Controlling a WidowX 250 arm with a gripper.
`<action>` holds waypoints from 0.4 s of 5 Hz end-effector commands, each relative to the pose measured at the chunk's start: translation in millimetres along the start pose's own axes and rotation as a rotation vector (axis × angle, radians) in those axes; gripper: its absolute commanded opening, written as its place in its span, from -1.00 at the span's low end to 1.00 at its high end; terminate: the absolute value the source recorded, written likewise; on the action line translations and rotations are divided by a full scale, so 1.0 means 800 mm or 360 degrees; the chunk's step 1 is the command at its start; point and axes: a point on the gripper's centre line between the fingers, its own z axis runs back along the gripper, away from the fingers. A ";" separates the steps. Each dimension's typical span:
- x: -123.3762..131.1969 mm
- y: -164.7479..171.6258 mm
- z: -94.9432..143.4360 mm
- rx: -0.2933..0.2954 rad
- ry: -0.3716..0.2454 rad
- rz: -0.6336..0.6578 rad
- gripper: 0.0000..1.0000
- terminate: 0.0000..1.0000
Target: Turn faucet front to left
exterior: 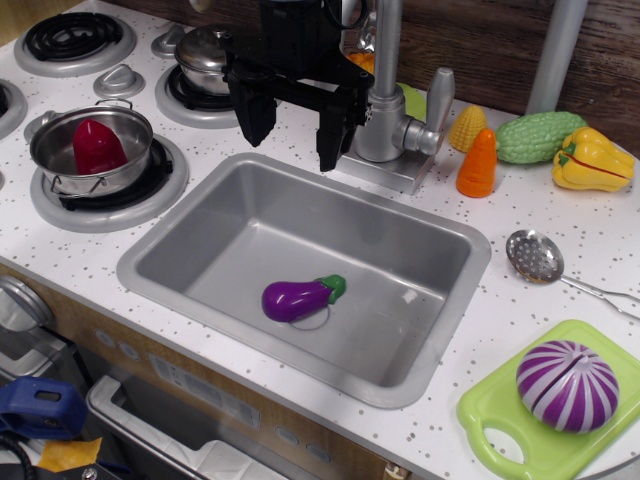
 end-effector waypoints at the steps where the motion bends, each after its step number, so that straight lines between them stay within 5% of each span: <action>1: 0.000 0.000 0.000 0.0000 0.0000 0.0000 1.00 -1.00; 2: 0.003 -0.019 -0.003 0.0016 -0.0120 0.0053 1.00 -1.00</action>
